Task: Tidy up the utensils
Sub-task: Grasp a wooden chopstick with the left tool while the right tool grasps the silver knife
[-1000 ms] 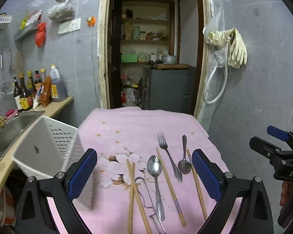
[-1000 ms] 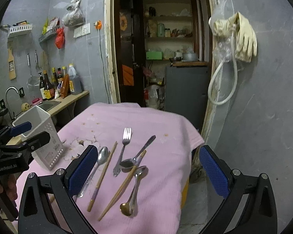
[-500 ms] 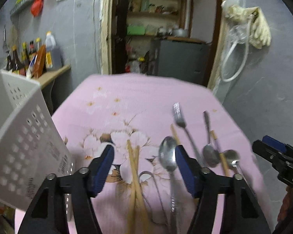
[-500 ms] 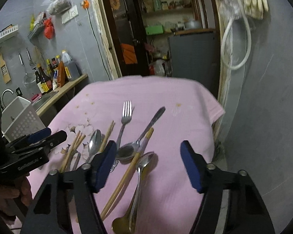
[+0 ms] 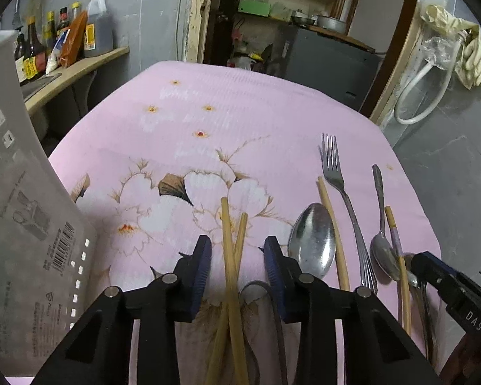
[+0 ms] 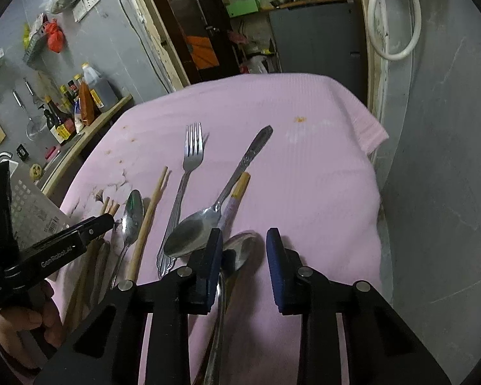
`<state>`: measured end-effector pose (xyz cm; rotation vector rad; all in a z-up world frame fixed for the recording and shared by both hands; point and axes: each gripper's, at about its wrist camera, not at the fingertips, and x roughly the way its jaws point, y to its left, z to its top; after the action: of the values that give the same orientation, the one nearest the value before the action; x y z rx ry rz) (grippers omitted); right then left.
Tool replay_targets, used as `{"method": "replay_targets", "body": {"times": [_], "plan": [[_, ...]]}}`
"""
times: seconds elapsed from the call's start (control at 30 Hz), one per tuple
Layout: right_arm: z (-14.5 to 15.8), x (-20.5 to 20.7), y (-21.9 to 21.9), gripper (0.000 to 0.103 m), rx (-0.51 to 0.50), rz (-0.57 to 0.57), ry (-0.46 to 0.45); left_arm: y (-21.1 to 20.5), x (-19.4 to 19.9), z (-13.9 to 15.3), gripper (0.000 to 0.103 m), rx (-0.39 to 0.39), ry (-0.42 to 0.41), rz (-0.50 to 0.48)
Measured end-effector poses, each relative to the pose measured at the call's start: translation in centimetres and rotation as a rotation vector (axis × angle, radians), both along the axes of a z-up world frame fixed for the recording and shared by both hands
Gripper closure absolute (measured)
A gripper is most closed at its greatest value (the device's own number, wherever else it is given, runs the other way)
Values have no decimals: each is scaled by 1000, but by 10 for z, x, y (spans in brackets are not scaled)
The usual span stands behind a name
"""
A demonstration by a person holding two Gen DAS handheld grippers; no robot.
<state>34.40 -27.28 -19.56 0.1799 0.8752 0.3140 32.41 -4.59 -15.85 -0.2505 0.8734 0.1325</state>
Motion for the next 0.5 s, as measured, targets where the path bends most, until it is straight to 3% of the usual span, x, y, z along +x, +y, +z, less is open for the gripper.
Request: {"method": "replay_targets", "body": {"times": [0.2,0.37,0.5], "plan": [[0,1,15,84,-37,-2,20,-1,6,0,78,4,10,-14],[6,-4,31,98,-122,-11,14,-2,7,1,86,3,22,-11],[8,-11,37,99,-150,0,21,3,11,2,95,-17,42,8]]}}
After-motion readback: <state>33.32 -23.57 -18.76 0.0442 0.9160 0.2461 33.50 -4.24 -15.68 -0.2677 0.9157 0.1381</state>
